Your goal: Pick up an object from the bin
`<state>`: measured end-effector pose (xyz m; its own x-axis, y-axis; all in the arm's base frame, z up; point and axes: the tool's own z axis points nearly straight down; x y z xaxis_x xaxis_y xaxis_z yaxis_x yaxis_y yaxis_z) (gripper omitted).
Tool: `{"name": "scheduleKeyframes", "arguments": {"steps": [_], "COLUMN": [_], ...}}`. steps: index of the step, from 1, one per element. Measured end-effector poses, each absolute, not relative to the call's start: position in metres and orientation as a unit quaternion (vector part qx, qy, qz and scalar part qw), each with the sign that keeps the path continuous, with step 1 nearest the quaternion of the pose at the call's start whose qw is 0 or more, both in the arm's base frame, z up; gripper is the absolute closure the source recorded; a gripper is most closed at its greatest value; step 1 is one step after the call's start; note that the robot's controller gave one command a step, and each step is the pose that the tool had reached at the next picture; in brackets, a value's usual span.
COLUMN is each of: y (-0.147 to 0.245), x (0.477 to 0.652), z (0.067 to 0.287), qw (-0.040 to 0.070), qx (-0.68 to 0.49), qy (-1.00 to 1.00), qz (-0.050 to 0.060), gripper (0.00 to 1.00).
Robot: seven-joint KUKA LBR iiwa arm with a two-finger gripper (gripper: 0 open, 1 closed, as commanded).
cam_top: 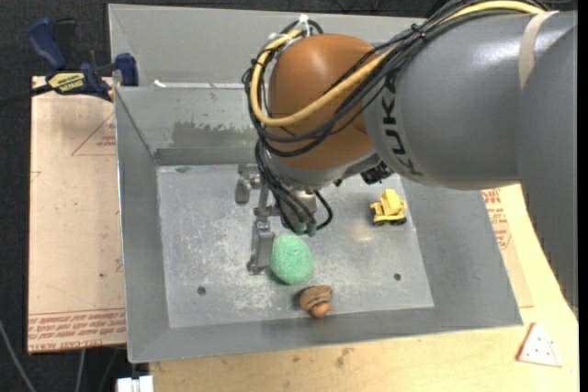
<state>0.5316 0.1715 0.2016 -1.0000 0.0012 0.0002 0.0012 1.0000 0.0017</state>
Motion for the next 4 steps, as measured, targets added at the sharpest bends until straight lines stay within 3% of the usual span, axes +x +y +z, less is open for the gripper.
{"name": "scheduleKeyframes", "arguments": {"steps": [1,2,3,4], "y": [0.171,0.134,0.108,0.041], "x": [0.532,0.54,0.51,0.522], "z": [0.202,0.189,0.173,0.109], "qw": [0.0,-0.001,-0.001,0.0], "qx": [-0.001,0.027,0.03,0.1], "qy": [-1.0,-1.0,-1.0,-0.995], "qz": [-0.001,-0.001,0.0,-0.001], "gripper": [0.0,0.0,0.0,1.0]}}
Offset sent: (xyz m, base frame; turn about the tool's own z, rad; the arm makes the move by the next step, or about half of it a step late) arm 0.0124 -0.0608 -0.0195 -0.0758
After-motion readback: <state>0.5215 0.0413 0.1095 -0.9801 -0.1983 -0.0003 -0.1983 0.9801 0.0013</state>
